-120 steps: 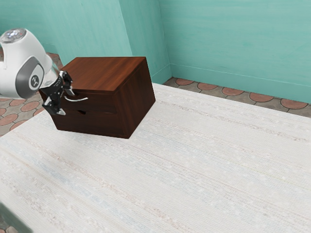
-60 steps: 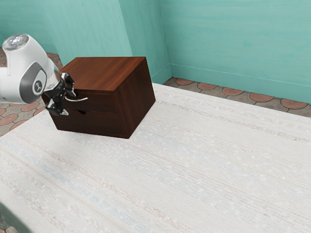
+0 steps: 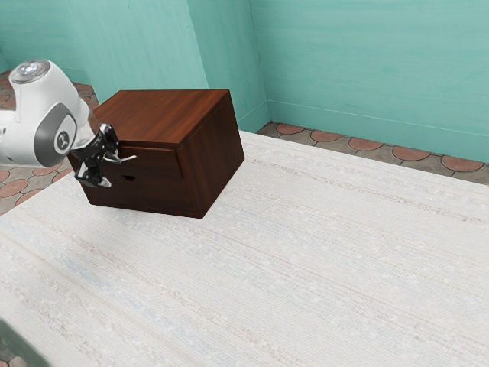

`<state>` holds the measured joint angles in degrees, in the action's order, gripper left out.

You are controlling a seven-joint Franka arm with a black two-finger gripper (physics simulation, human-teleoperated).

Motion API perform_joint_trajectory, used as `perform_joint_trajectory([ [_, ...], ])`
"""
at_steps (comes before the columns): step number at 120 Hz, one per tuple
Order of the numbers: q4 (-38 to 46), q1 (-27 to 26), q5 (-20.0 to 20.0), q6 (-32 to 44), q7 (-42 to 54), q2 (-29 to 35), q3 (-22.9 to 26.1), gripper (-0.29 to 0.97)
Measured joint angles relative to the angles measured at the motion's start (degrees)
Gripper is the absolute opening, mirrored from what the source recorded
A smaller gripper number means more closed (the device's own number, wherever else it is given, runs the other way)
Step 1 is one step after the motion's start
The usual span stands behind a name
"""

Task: Pull the drawer handle with one arm to open the drawer

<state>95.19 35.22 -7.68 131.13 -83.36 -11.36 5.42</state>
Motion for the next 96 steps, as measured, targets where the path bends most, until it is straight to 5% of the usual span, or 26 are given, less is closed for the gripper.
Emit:
perform_joint_trajectory([
  [96, 9.9, 1.3, 0.0, -0.1, -0.6, 8.5, 0.1, 0.23],
])
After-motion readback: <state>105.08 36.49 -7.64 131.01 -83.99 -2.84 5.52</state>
